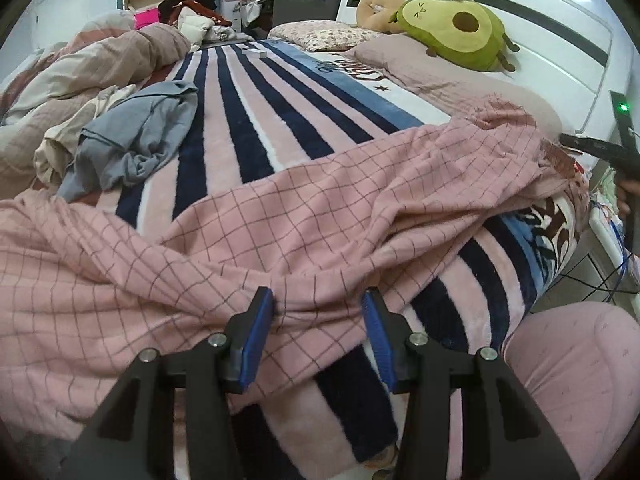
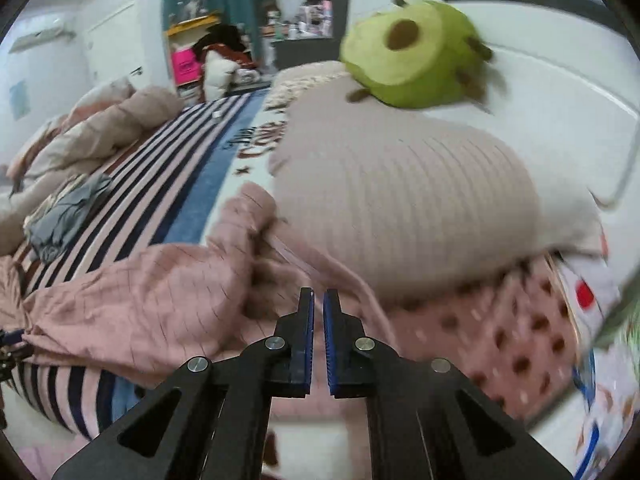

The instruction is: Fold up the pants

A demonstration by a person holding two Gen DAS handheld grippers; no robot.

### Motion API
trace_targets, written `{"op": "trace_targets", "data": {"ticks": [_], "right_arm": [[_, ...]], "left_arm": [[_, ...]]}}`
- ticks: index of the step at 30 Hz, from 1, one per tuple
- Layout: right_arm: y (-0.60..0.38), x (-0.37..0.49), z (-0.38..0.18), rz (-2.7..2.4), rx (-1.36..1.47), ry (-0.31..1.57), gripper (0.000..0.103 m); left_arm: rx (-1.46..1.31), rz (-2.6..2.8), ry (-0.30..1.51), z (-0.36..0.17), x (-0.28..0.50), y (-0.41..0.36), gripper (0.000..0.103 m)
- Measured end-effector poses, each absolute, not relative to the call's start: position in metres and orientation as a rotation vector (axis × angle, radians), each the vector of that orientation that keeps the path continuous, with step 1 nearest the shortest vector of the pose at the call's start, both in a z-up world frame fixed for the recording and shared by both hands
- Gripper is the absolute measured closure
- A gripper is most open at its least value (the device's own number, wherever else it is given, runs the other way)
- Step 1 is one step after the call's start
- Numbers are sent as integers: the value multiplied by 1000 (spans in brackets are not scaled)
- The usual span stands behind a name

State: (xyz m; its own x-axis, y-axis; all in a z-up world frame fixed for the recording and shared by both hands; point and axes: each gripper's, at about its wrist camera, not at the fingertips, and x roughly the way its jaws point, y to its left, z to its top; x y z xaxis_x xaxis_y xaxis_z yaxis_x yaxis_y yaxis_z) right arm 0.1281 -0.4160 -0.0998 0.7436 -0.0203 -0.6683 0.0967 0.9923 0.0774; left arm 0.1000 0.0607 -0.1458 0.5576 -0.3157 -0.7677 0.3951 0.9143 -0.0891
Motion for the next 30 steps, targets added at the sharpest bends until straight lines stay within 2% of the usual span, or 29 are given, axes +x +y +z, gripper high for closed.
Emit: {"op": "trace_targets", "data": {"ticks": [3,4,6,7,11,13,15,24,28,30], "right_arm": [[-424,124,-100,4,165,727,98],[-424,128,-97,22,171,712,92],[-416,143,-92,69,169,680,50],[-410,152,-90,89,164,666,46],[-379,205,-102,145,100,719,44],[-366,227,-115,195,100,755,48],[-357,234,-123,189,72,760,101],[-379,166,-92,92,128,580,102],[-400,133,-89,46,185,582,102],[-409,123,-98,19,199,609,102]], "left_arm": [[82,-413,881,-142,97,63,58],[75,-410,879,-140,97,63,58],[69,-395,871,-136,98,63,58],[70,-390,867,-135,98,63,58],[52,-352,835,-129,101,67,53],[24,-345,830,-128,104,71,53],[6,-338,828,-129,105,74,53],[3,-330,813,-122,95,80,53],[7,-328,807,-118,85,82,53],[-1,-329,807,-116,81,83,49]]}}
